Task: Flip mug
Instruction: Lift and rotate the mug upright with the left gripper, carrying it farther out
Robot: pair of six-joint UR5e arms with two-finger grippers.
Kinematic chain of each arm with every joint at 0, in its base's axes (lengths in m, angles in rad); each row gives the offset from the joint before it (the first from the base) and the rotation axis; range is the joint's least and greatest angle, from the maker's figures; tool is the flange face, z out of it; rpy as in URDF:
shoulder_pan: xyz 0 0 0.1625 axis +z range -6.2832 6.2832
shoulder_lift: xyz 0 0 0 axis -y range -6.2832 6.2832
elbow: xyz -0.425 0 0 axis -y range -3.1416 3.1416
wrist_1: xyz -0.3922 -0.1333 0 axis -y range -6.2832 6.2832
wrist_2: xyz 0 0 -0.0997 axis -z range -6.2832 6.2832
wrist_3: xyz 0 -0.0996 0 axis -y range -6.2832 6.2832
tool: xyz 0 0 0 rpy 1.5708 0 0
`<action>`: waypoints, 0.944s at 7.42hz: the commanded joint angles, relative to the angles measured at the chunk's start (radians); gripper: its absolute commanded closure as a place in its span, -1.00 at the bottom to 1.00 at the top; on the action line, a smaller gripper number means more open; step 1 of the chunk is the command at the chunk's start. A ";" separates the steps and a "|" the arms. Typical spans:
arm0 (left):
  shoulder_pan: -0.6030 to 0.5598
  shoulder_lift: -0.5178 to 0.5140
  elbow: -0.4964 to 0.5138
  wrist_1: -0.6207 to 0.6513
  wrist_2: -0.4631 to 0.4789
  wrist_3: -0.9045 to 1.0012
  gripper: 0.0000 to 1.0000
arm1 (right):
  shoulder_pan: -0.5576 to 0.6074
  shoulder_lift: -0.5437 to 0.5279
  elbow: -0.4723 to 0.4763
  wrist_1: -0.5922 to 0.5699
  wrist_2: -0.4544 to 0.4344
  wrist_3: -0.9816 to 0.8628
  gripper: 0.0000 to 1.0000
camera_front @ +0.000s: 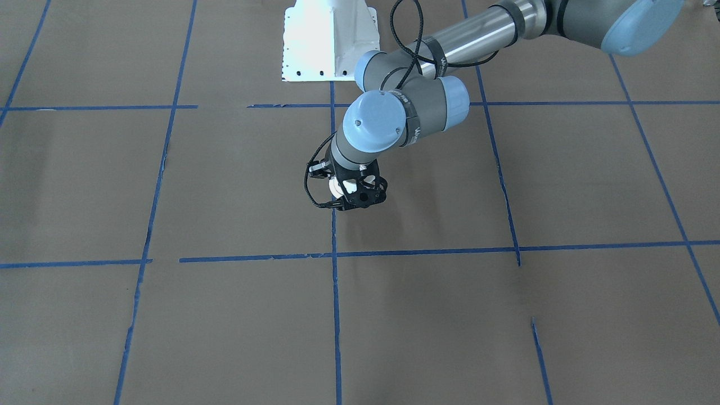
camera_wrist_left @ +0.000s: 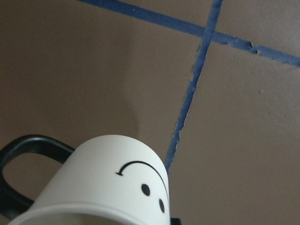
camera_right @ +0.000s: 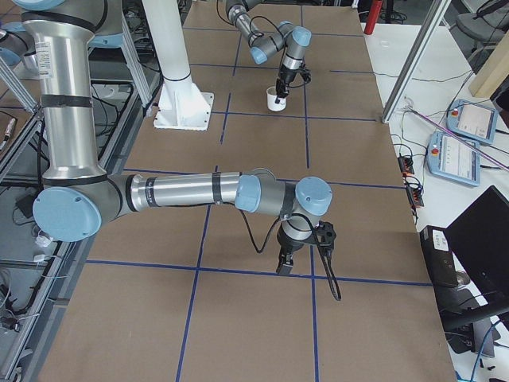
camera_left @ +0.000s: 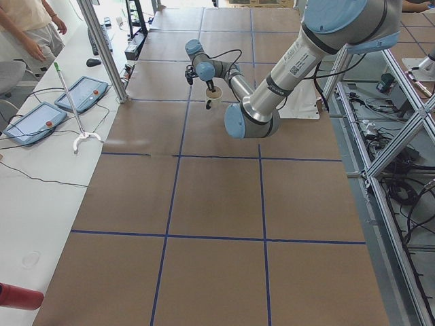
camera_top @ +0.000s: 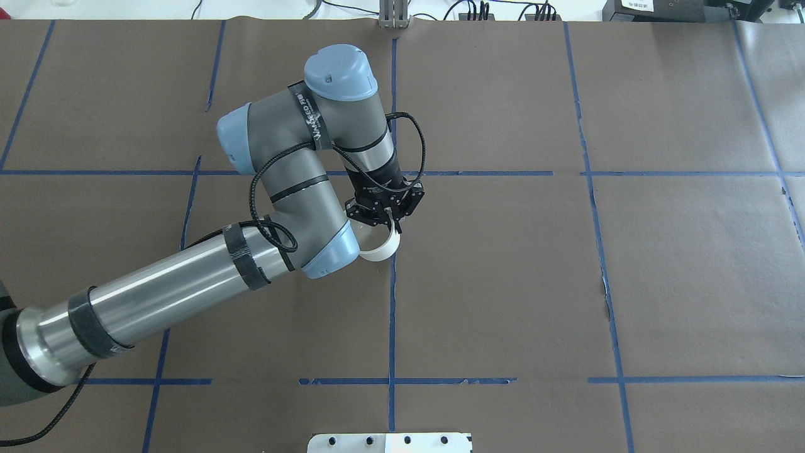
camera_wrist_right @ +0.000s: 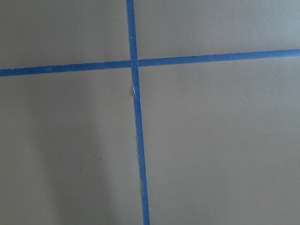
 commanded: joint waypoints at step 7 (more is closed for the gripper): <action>-0.137 0.105 -0.257 0.141 0.056 0.182 -1.00 | 0.000 0.000 0.000 0.000 0.000 0.000 -1.00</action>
